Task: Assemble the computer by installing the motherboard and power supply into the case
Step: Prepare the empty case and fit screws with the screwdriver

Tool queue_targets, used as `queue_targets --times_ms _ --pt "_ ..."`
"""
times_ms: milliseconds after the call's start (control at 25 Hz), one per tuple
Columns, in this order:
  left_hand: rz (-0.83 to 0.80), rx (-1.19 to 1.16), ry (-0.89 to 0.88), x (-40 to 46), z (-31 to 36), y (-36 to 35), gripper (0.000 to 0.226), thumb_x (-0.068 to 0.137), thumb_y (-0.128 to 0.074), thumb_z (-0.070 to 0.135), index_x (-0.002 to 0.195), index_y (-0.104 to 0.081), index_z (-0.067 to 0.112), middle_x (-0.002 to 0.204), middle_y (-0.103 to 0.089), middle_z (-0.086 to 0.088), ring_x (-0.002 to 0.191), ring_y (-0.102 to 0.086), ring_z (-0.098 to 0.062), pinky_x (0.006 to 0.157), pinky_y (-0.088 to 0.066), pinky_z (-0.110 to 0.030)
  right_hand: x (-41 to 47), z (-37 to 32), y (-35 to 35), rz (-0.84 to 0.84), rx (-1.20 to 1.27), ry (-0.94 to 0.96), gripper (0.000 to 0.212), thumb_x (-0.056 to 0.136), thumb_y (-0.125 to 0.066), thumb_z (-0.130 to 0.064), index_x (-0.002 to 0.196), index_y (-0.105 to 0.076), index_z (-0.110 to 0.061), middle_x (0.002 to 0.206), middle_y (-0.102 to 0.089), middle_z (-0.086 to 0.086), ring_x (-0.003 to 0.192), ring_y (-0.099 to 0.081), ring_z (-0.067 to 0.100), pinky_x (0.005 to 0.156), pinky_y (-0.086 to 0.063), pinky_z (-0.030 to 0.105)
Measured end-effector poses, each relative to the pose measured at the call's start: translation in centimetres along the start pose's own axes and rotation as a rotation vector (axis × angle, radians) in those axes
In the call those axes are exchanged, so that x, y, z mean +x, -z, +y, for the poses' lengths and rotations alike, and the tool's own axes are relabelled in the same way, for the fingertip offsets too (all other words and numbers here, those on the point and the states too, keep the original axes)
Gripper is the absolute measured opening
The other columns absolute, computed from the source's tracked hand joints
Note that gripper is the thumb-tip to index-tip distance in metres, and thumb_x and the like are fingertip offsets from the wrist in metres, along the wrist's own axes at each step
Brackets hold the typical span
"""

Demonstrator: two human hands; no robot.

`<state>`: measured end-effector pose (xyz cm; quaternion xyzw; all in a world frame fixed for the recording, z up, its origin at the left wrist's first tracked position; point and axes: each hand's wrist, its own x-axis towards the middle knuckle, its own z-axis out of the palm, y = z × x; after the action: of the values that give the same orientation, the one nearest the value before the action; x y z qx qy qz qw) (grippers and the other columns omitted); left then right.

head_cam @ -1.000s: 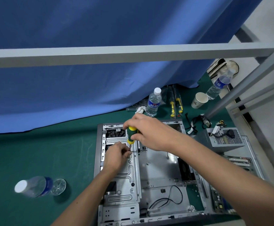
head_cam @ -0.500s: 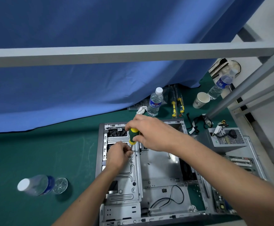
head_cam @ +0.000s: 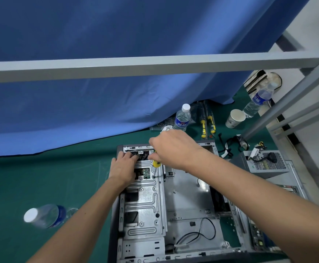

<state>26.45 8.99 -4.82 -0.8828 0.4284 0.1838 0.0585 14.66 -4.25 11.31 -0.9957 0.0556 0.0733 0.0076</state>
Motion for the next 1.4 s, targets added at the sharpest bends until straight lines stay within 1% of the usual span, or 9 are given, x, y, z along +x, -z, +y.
queue_targets --times_ms 120,360,520,720,840,920,1120,1320,1400 --pt "0.001 -0.012 -0.016 0.5 -0.4 0.1 0.052 0.089 -0.061 0.027 0.139 -0.045 0.025 0.129 -0.047 0.002 0.122 -0.035 -0.024 0.094 -0.041 -0.042 0.1 -0.5 -0.4 -0.032 -0.060 -0.013 0.046 0.100 -0.040 -0.055 0.103 -0.060 -0.014 0.099 -0.067 0.009 0.091 -0.065 0.031 0.062 -0.031 0.033" --pt "-0.052 -0.063 -0.083 1.2 -0.9 0.2 0.056 0.086 -0.061 0.022 0.140 -0.046 0.027 0.128 -0.046 0.005 0.119 -0.034 -0.023 0.085 -0.049 -0.044 -0.2 0.1 0.2 -0.177 0.179 0.039 0.020 0.093 -0.051 -0.016 0.112 -0.048 -0.012 0.097 -0.043 0.008 0.073 -0.047 0.031 0.061 -0.031 0.035" --pt "-0.081 -0.102 -0.114 1.6 -1.4 0.5 0.055 0.082 -0.065 0.022 0.135 -0.050 0.026 0.122 -0.047 0.004 0.114 -0.037 -0.022 0.084 -0.051 -0.045 -0.3 -0.9 -0.6 -0.039 -0.075 -0.014 0.033 0.102 -0.042 -0.042 0.108 -0.058 -0.014 0.098 -0.066 0.009 0.090 -0.064 0.033 0.062 -0.030 0.033" --pt "-0.078 -0.113 -0.161 2.0 -1.9 0.5 0.056 0.080 -0.066 0.023 0.134 -0.052 0.026 0.122 -0.048 0.006 0.100 -0.033 -0.018 0.089 -0.050 -0.045 -0.1 0.0 0.1 -0.277 0.241 -0.022 0.022 0.090 -0.053 -0.018 0.112 -0.047 -0.017 0.098 -0.036 0.005 0.070 -0.049 0.030 0.057 -0.029 0.035" --pt "-0.072 -0.120 -0.172 2.1 -2.1 0.5 0.055 0.079 -0.066 0.024 0.133 -0.053 0.025 0.115 -0.048 0.008 0.096 -0.029 -0.016 0.089 -0.049 -0.044 -0.4 -0.4 0.3 -0.144 0.136 -0.013 0.006 0.096 -0.050 -0.024 0.097 -0.053 -0.020 0.092 -0.054 0.008 0.081 -0.057 0.034 0.061 -0.031 0.033" --pt "-0.082 -0.115 -0.180 2.2 -2.1 0.5 0.054 0.079 -0.068 0.024 0.131 -0.054 0.024 0.103 -0.041 0.009 0.094 -0.029 -0.016 0.089 -0.047 -0.042 -0.5 -1.1 -0.6 -0.058 -0.015 -0.068 0.031 0.103 -0.040 -0.038 0.097 -0.062 -0.018 0.094 -0.067 0.010 0.090 -0.064 0.033 0.062 -0.032 0.032" --pt "-0.087 -0.125 -0.187 2.2 -2.0 0.6 0.053 0.078 -0.069 0.023 0.130 -0.055 0.023 0.108 -0.045 0.007 0.095 -0.029 -0.017 0.089 -0.047 -0.041 0.1 0.3 0.0 -0.343 0.337 -0.103 0.012 0.089 -0.055 -0.023 0.094 -0.045 -0.019 0.095 -0.045 0.006 0.078 -0.056 0.028 0.055 -0.029 0.031" --pt "-0.073 -0.134 -0.197 2.3 -2.1 0.7 0.052 0.077 -0.070 0.023 0.128 -0.055 0.021 0.106 -0.044 0.007 0.094 -0.030 -0.017 0.091 -0.046 -0.040 -0.2 -1.7 -0.9 -0.076 0.060 -0.141 0.026 0.101 -0.044 -0.031 0.098 -0.062 -0.013 0.099 -0.067 0.014 0.091 -0.063 0.035 0.065 -0.033 0.033" --pt "-0.071 -0.133 -0.206 2.2 -2.1 0.6 0.050 0.078 -0.070 0.023 0.125 -0.056 0.021 0.102 -0.041 0.008 0.093 -0.030 -0.017 0.092 -0.046 -0.040 -0.1 -1.7 -1.0 -0.148 0.158 -0.210 0.026 0.100 -0.045 -0.035 0.104 -0.059 -0.013 0.103 -0.064 0.015 0.095 -0.061 0.036 0.067 -0.033 0.033"
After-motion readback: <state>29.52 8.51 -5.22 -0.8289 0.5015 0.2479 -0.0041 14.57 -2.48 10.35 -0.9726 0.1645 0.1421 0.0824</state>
